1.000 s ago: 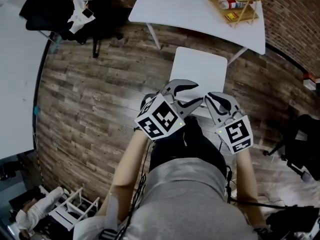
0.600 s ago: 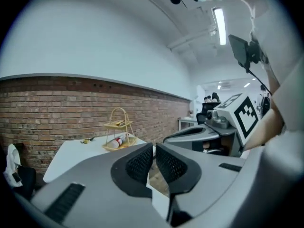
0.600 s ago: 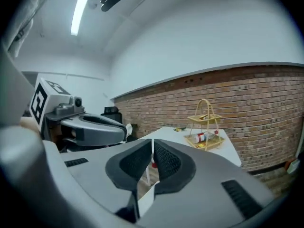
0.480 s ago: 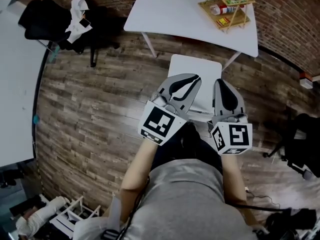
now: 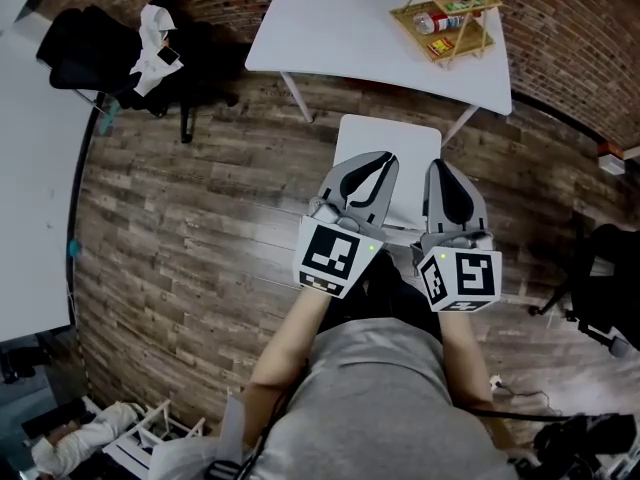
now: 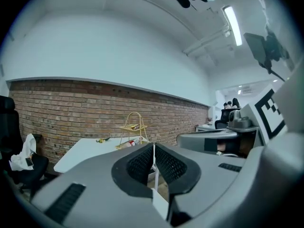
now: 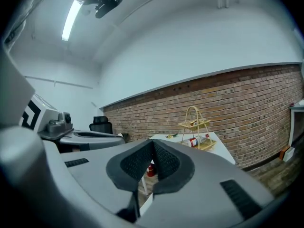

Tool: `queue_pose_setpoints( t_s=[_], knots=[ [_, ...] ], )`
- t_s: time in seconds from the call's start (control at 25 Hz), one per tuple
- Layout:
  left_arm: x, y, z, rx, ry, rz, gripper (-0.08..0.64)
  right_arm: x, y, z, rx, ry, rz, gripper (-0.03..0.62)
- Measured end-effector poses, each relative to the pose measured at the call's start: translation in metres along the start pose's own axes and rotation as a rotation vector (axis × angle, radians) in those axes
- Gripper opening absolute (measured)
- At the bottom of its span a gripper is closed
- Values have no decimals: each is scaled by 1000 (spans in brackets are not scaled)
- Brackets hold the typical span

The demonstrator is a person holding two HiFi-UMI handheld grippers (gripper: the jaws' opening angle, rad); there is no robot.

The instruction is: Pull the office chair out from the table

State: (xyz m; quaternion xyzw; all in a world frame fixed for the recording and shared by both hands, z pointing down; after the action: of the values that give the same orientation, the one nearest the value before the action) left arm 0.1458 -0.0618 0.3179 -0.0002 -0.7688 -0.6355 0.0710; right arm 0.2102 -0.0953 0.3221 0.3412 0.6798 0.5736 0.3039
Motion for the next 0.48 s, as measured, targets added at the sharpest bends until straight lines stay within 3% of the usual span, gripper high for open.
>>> queue_pose_setpoints(
  t_s=[0.24, 0.48],
  knots=[
    [-1, -4, 1, -17, -1, 54, 21, 6, 3, -4, 24, -11, 26, 15],
    [0, -1, 0, -3, -1, 59, 21, 6, 3, -5, 30, -4, 39, 15]
  ],
)
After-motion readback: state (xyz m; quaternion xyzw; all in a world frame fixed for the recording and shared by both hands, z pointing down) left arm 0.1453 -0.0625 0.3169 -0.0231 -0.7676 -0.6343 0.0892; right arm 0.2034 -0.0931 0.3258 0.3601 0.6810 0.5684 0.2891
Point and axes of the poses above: the fingertips, and each gripper's own axes: z backward along the fingers, x to its left, y out of its underside, the point moved 1 cm from there along z, backward along the fingers, and after that the axes turned 6 degrees about z, right-handed, at the moved point
